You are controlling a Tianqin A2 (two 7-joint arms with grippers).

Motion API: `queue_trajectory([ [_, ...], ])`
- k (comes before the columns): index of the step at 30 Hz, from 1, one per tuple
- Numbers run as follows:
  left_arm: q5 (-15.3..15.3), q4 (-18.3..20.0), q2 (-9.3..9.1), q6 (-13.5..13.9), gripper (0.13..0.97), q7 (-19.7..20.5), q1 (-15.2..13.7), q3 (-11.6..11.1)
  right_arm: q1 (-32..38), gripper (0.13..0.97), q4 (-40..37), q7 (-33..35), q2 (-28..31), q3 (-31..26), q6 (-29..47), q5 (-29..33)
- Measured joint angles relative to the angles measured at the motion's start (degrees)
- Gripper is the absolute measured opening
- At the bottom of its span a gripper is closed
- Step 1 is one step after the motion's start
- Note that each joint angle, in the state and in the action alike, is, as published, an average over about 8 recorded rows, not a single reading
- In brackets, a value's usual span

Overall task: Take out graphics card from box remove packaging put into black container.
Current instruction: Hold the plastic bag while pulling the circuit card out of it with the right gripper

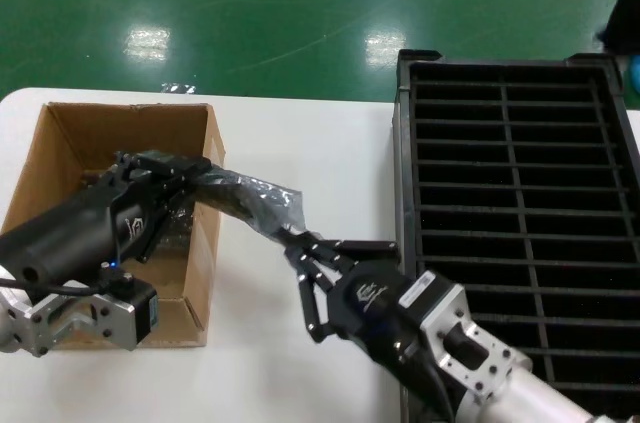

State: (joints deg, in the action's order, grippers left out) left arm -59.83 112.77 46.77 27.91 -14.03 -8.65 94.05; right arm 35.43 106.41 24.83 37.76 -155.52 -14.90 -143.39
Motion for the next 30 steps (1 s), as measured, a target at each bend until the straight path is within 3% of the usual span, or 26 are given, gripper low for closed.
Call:
queue_trajectory([
  [12, 0.0, 0.0, 0.0, 0.0, 0.139, 0.0, 0.0, 0.0, 0.89, 0.13, -6.54, -3.85, -1.57, 3.15, 3.55, 3.84],
  [30, 0.0, 0.0, 0.0, 0.0, 0.139, 0.0, 0.0, 0.0, 2.84, 0.13, -8.86, -7.51, -4.22, 0.23, 5.45, 6.9],
])
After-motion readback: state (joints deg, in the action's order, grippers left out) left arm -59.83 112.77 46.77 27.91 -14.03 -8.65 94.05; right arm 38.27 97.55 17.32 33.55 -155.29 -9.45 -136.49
